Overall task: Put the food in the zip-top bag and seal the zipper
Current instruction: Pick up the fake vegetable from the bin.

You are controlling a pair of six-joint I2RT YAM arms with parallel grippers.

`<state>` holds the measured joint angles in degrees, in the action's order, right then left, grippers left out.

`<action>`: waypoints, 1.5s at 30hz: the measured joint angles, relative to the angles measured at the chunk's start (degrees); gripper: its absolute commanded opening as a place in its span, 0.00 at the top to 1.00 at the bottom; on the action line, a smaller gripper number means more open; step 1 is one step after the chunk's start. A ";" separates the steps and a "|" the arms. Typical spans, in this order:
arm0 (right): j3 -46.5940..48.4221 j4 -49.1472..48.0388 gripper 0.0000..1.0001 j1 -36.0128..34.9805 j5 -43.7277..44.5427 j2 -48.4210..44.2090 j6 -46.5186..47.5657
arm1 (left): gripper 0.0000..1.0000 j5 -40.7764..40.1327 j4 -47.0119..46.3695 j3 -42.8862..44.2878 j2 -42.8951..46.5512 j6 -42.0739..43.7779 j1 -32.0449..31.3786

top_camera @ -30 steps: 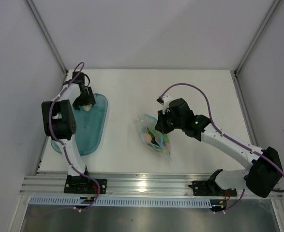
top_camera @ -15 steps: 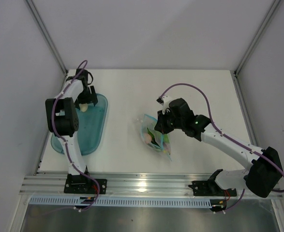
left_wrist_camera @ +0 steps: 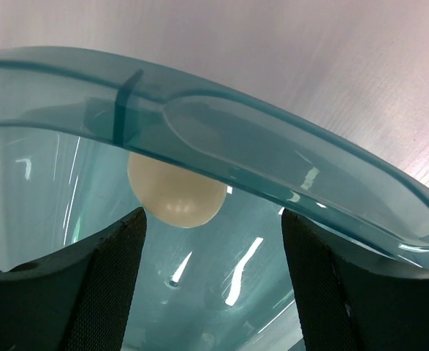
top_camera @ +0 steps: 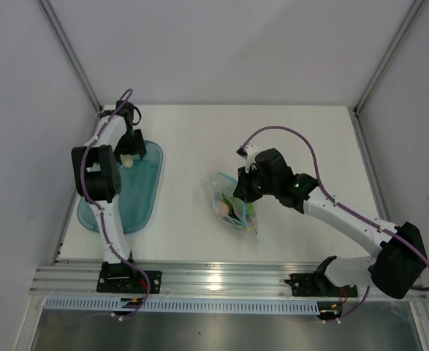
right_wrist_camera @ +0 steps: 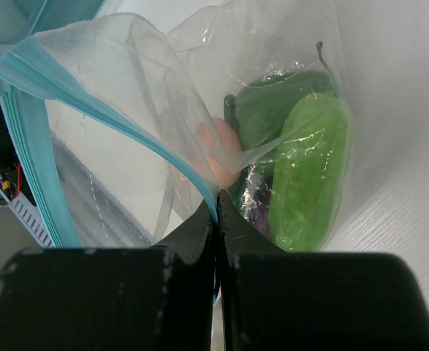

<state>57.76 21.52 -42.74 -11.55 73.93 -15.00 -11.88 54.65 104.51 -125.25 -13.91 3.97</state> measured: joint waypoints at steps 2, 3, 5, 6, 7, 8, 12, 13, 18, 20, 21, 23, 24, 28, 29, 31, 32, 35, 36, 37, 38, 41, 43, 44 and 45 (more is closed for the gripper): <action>-0.02 0.00 1.00 0.00 0.02 0.00 0.02 | 0.25 -0.02 0.37 0.00 -0.04 0.00 -0.04; -0.02 0.00 1.00 0.00 0.02 0.02 0.02 | 0.25 -0.02 0.52 0.00 -0.04 0.00 -0.04; -0.02 0.00 1.00 0.00 0.02 0.02 0.02 | 0.25 -0.04 0.83 0.00 -0.04 0.02 -0.09; -0.02 0.00 1.00 0.00 0.02 0.02 0.02 | 0.25 -0.04 0.98 0.00 -0.07 0.00 -0.11; -0.02 0.00 1.00 0.00 0.02 0.02 0.02 | 0.25 -0.09 1.20 0.00 -0.09 0.00 -0.15; -0.02 0.00 1.00 0.00 0.02 0.02 0.02 | 0.26 -0.28 1.36 0.00 -0.11 -0.02 -0.15; -0.02 0.00 1.00 0.00 0.04 0.02 0.02 | 0.24 -3.19 0.55 -0.83 0.13 -1.09 -0.26; -0.02 0.02 1.00 0.00 0.07 0.02 0.04 | 0.24 -3.82 0.15 -1.57 0.35 -1.38 -0.26; -0.02 0.02 1.00 0.00 0.07 0.02 0.04 | 0.23 -6.95 -0.04 -3.08 0.42 -2.05 -0.11; -0.02 0.02 1.00 0.11 0.02 0.02 0.04 | 0.23 -7.76 -0.11 -3.08 0.42 -1.36 0.00; -0.02 0.00 1.00 0.11 0.02 0.02 0.04 | 0.23 -7.91 -0.11 -3.08 0.42 -0.79 0.11; -0.02 -0.02 1.00 0.17 0.02 0.02 0.04 | 0.24 -8.00 -0.13 -3.08 0.42 0.17 0.20; 0.00 -0.04 1.00 0.20 -0.02 0.02 0.04 | 0.24 -7.98 -0.17 -3.08 0.42 0.63 0.31; 0.00 -0.28 1.00 0.33 -0.48 0.15 0.04 | 0.30 -7.87 0.26 -2.82 0.42 2.01 0.90; 0.00 -0.33 1.00 0.37 -0.61 0.15 0.04 | 0.30 -7.98 0.57 -2.49 0.39 2.12 1.07; -0.02 -0.42 1.00 0.52 -0.90 0.15 0.07 | 0.32 -8.79 1.66 -1.62 0.31 2.45 1.33; 0.00 -0.44 1.00 0.61 -0.98 0.15 0.07 | 0.32 -9.46 1.70 -1.55 0.31 2.56 1.46; -0.02 -0.52 1.00 0.87 -1.20 0.15 0.04 | 0.34 -10.71 1.70 -2.05 0.31 3.08 1.84; -0.13 -0.74 1.00 0.90 -1.31 0.15 0.04 | 0.34 -10.91 1.79 -2.34 0.31 3.13 2.03; -0.28 -0.90 1.00 0.98 -1.44 0.15 0.04 | 0.34 -11.10 1.73 -2.67 0.31 3.34 2.25; -0.44 -0.94 1.00 1.01 -1.49 0.15 0.04 | 0.34 -11.37 1.66 -3.08 0.31 3.43 2.54; -0.90 -1.11 1.00 1.11 -1.73 0.15 0.04 | 0.34 -12.02 1.92 -3.78 0.31 3.48 3.08; -1.16 -1.31 1.00 1.27 -1.88 0.11 0.04 | 0.34 -12.33 1.88 -4.02 0.31 3.48 3.28; -1.27 -1.36 1.00 1.36 -1.92 0.11 0.04 | 0.34 -12.55 1.70 -4.22 0.31 3.48 3.32; -1.38 -1.46 1.00 1.40 -1.99 0.11 0.04 | 0.34 -12.68 1.51 -4.55 0.31 3.48 3.37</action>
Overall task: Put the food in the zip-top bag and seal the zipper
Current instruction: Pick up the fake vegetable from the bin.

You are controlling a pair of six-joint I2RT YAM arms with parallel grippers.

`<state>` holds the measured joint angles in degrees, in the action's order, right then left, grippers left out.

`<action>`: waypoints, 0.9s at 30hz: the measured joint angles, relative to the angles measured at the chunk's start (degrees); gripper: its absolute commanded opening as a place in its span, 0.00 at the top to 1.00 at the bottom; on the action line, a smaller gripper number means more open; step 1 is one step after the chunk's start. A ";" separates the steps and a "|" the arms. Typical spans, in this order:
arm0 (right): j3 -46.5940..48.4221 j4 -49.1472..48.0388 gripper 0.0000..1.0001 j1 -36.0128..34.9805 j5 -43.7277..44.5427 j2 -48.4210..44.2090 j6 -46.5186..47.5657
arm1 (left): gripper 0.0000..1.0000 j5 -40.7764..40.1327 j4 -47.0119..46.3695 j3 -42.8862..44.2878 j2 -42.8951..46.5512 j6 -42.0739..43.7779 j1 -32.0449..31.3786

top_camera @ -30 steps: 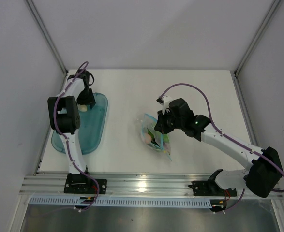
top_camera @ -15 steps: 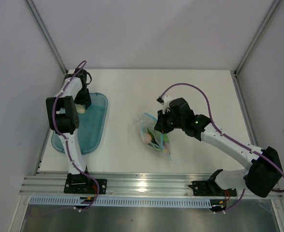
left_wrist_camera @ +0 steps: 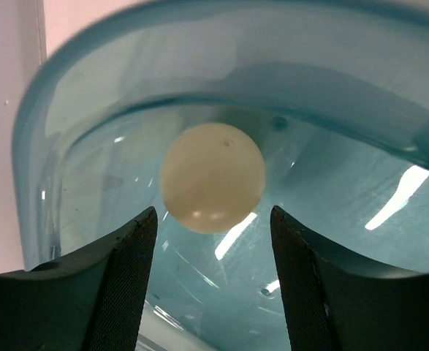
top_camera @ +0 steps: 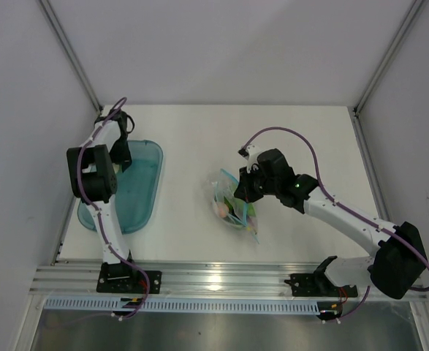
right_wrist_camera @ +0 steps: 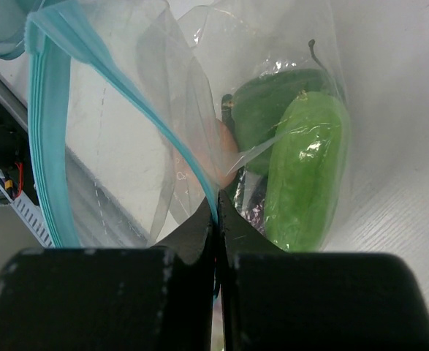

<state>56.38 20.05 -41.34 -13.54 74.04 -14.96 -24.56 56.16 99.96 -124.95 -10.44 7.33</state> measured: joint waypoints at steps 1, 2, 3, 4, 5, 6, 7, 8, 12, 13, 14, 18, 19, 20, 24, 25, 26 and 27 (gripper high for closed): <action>-0.17 -0.20 1.00 0.09 -0.04 -0.02 0.00 | 0.34 -0.22 -0.15 -0.44 0.00 0.00 0.02; -0.31 -0.26 1.00 0.13 -0.07 -0.02 0.00 | 0.35 -0.39 -0.31 -0.92 0.00 0.02 0.13; -0.39 -0.26 1.00 0.13 -0.07 -0.02 0.00 | 0.37 -0.55 -0.37 -1.36 0.00 0.02 0.17; -0.48 -0.33 1.00 0.13 -0.09 -0.04 0.00 | 0.37 -0.74 -0.50 -1.75 0.00 0.07 0.20; -0.57 -0.42 1.00 0.17 -0.11 -0.09 0.00 | 0.38 -0.87 -0.76 -2.27 0.00 0.31 0.24; -0.66 -0.57 1.00 0.20 -0.11 -0.11 0.00 | 0.37 -1.01 -1.16 -2.75 0.00 0.50 0.31; -0.76 -0.74 1.00 0.22 -0.15 -0.15 0.00 | 0.37 -1.29 -1.27 -3.06 0.00 0.70 0.37; -0.85 -0.83 1.00 0.24 -0.31 -0.15 0.00 | 0.38 -1.62 -1.42 -3.21 0.00 1.05 0.44; -1.22 -1.16 1.00 0.24 -0.50 -0.17 -0.02 | 0.36 -2.58 -3.26 -3.93 0.33 2.10 0.63; -1.25 -1.16 1.00 0.24 -0.52 -0.17 -0.02 | 0.35 -2.80 -3.89 -4.31 0.59 2.25 0.63; -1.29 -1.27 1.00 0.24 -0.52 -0.17 -0.02 | 0.33 -2.86 -4.46 -4.74 0.92 2.47 0.63; -1.60 -1.79 1.00 0.24 -1.01 -0.22 -0.04 | 0.23 -2.75 -6.34 -5.81 1.84 3.52 0.63; -1.64 -1.86 1.00 0.24 -1.07 -0.22 -0.04 | 0.23 -2.69 -6.75 -5.86 1.97 3.58 0.63; -1.64 -1.92 1.00 0.24 -1.18 -0.22 -0.04 | 0.21 -2.60 -7.26 -5.86 2.05 3.76 0.63; -1.66 -2.08 1.00 0.24 -1.55 -0.22 -0.04 | 0.21 -2.43 -8.17 -5.86 2.05 4.55 0.66; -1.73 -2.14 1.00 0.24 -1.60 -0.22 -0.04 | 0.21 -2.45 -8.26 -5.86 2.05 4.68 0.66; -1.79 -2.27 1.00 0.24 -1.64 -0.22 -0.04 | 0.21 -2.43 -8.35 -5.86 2.05 4.90 0.66; -1.95 -2.43 1.00 0.24 -1.75 -0.22 -0.04 | 0.21 -2.45 -8.46 -5.86 2.05 4.96 0.66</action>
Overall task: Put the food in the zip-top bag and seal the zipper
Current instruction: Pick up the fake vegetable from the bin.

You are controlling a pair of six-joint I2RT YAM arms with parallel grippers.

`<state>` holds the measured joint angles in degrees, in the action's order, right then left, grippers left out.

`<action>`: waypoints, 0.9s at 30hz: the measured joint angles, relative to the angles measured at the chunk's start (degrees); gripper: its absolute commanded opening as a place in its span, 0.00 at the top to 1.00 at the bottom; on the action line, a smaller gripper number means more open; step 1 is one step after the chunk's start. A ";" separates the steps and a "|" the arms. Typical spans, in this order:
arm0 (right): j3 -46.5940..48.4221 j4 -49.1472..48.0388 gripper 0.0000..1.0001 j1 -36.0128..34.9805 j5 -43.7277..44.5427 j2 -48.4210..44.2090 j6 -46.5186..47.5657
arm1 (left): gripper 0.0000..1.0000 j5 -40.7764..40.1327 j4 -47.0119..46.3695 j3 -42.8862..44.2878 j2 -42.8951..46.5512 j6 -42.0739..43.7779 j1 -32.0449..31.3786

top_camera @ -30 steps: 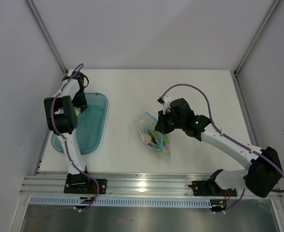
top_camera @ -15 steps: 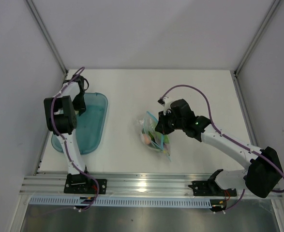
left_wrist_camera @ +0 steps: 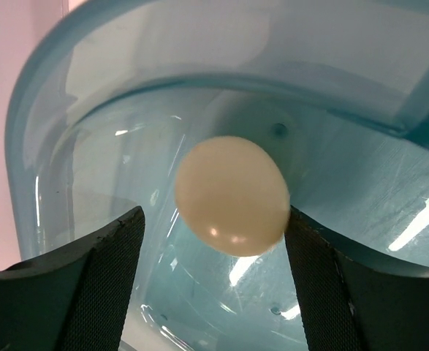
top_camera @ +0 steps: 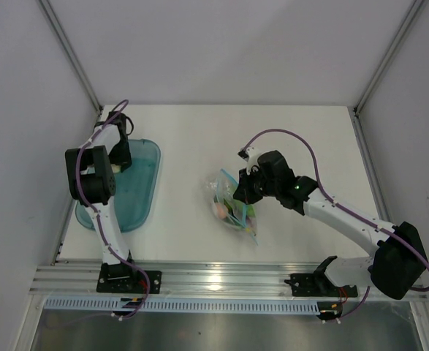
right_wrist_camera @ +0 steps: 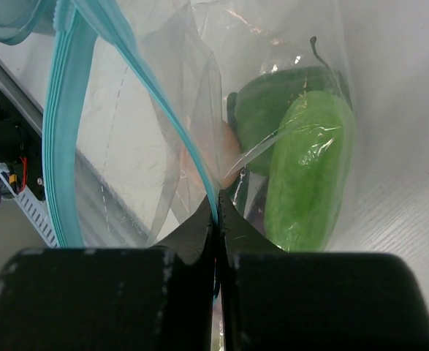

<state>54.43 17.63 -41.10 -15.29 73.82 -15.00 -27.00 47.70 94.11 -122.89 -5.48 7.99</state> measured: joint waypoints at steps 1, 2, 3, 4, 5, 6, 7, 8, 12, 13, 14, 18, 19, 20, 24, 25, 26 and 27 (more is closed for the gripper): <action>-0.13 -0.11 1.00 0.02 -0.07 0.00 0.00 | 0.22 0.00 -0.11 0.00 0.00 0.02 0.02; -0.24 -0.13 1.00 0.02 -0.11 0.00 0.00 | 0.23 -0.02 -0.33 0.00 0.00 0.02 0.04; -0.33 -0.15 1.00 0.02 -0.15 0.00 -0.02 | 0.24 -0.04 -0.59 -0.02 0.00 0.07 0.07; -0.35 -0.20 1.00 0.04 -0.22 0.00 -0.02 | 0.25 -0.04 -1.05 -0.07 0.00 0.04 0.11; -0.35 -0.28 1.00 0.07 -0.24 0.00 -0.02 | 0.26 -0.02 -1.60 -0.24 0.02 0.11 0.15; -0.35 -0.39 1.00 0.07 -0.26 0.00 -0.02 | 0.27 -0.02 -2.43 -0.57 0.15 0.15 0.20; -0.35 -0.46 1.00 0.09 -0.28 0.00 -0.04 | 0.28 0.02 -3.04 -0.90 0.35 0.22 0.22; -0.35 -0.50 1.00 0.11 -0.31 0.00 -0.07 | 0.28 0.04 -3.34 -1.03 0.44 0.24 0.26; -0.35 -0.72 1.00 0.11 -0.48 0.00 -0.44 | 0.32 0.17 -5.27 -1.33 0.55 0.59 0.35; -0.35 -0.79 1.00 0.11 -0.50 0.00 -0.44 | 0.34 0.20 -5.60 -1.33 0.55 0.59 0.39; -0.35 -0.83 1.00 0.11 -0.50 0.00 -0.44 | 0.36 0.20 -5.81 -1.33 0.52 0.57 0.42; -0.35 -0.85 1.00 0.11 -0.57 0.00 -0.44 | 0.40 0.20 -6.14 -1.33 0.52 0.59 0.46; -0.35 -0.85 1.00 0.11 -0.59 0.00 -0.44 | 0.42 0.20 -6.23 -1.44 0.52 0.59 0.48; -0.35 -0.85 1.00 0.11 -0.61 0.00 -0.44 | 0.42 0.17 -6.47 -1.64 0.55 0.61 0.48; -0.35 -0.87 1.00 0.11 -0.68 0.00 -0.44 | 0.53 -0.15 -6.91 -2.86 1.03 0.94 0.50; -0.35 -0.87 1.00 0.11 -0.70 0.00 -0.44 | 0.56 -0.20 -6.95 -3.02 1.07 0.94 0.50; -0.35 -0.87 1.00 0.11 -0.70 0.00 -0.44 | 0.57 -0.22 -7.19 -3.26 1.25 0.92 0.50; -0.35 -0.87 1.00 0.11 -0.70 0.00 -0.44 | 0.59 -0.20 -7.34 -3.58 1.51 0.92 0.50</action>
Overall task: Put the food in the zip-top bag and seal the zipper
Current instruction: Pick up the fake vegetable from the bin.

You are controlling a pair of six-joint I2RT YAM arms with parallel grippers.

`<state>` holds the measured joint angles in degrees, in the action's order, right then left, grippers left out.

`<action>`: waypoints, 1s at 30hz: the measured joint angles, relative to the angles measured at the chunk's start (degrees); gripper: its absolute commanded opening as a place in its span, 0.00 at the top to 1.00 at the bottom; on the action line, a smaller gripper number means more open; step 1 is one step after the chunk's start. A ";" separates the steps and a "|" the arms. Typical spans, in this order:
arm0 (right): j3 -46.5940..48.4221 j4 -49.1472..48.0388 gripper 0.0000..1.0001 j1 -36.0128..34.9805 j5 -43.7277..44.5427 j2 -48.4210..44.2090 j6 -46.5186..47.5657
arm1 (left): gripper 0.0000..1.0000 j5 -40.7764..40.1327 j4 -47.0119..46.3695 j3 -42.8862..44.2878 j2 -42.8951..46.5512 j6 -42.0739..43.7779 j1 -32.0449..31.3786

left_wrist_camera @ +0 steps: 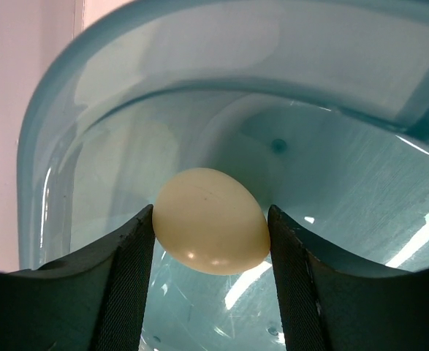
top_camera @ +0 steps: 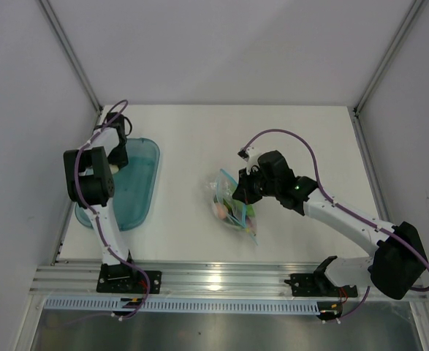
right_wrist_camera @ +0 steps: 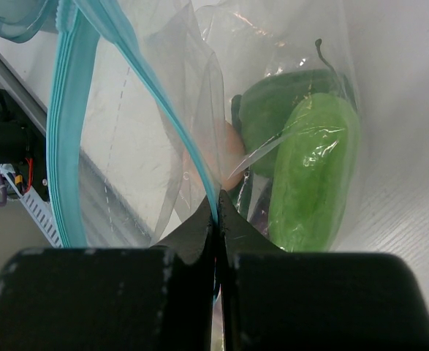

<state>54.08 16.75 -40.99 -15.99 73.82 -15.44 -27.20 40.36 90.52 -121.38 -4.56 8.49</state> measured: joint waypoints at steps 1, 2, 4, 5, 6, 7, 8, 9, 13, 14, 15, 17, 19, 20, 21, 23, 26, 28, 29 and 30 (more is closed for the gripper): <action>0.00 0.00 1.00 0.00 0.00 0.00 -0.02 | 0.60 0.02 -0.11 -0.20 0.15 -0.04 0.02; 0.00 0.00 1.00 0.00 0.00 0.00 -0.02 | 0.62 0.02 -0.28 -0.48 0.33 -0.13 0.02; 0.00 0.00 1.00 0.00 0.00 0.00 -0.02 | 0.65 0.04 -0.26 -0.85 0.68 -0.44 0.04; 0.00 0.00 1.00 0.00 0.00 0.00 -0.02 | 0.66 0.15 -0.17 -0.94 0.79 -0.55 0.04; 0.00 0.00 1.00 0.00 0.00 0.00 -0.02 | 0.71 0.28 -0.07 -1.05 1.01 -0.63 0.04; 0.00 0.00 1.00 0.00 0.00 0.00 -0.02 | 0.73 0.37 0.09 -1.18 1.25 -0.98 0.04; 0.00 0.00 1.00 0.00 -0.02 0.00 -0.02 | 0.74 0.37 0.31 -1.31 1.53 -1.14 0.04; 0.00 0.00 1.00 0.00 -0.02 0.00 -0.04 | 0.78 0.37 0.61 -1.44 1.95 -1.46 0.04; 0.00 0.00 1.00 0.00 -0.04 0.00 -0.26 | 0.83 0.42 1.79 -2.34 4.85 -2.51 0.04; 0.00 0.00 1.00 0.00 -0.04 0.00 -0.39 | 0.83 0.44 2.27 -2.47 5.90 -2.80 0.00; 0.00 0.00 1.00 0.00 -0.04 0.00 -0.42 | 0.83 0.44 2.62 -2.54 6.91 -3.04 0.00; 0.00 0.00 1.00 0.00 -0.07 0.00 -0.48 | 0.84 0.46 3.30 -2.56 8.87 -3.63 -0.15; 0.00 0.00 1.00 0.00 -0.07 0.00 -0.63 | 0.84 0.55 3.98 -2.60 10.49 -4.35 -0.33; 0.00 0.00 1.00 0.00 -0.09 0.00 -0.68 | 0.84 0.59 4.26 -2.75 11.37 -4.59 -0.46; 0.02 0.00 1.00 0.00 -0.20 0.09 -0.90 | 0.84 0.59 4.66 -2.93 12.20 -4.87 -0.68; 0.26 0.02 1.00 0.00 -0.39 0.52 -1.20 | 0.84 0.81 5.33 -3.48 13.64 -5.53 -1.31; 1.66 0.20 1.00 -0.11 -0.39 2.05 -1.70 | 0.84 1.44 7.10 -3.96 15.47 -6.16 -2.86; 3.34 0.72 1.00 -0.20 -0.26 3.17 -1.95 | 0.83 2.01 8.07 -4.31 16.90 -6.67 -4.24; 4.26 1.05 1.00 -0.28 0.07 3.61 -2.05 | 0.83 2.14 8.33 -4.59 17.64 -6.97 -4.90; 5.18 1.51 1.00 -0.31 0.24 4.00 -2.12 | 0.83 2.34 8.66 -4.83 18.29 -7.08 -5.38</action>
<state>59.27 18.26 -41.30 -15.75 77.82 -17.56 -24.86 49.01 85.69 -103.09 -11.64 3.11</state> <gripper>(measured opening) 0.002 0.614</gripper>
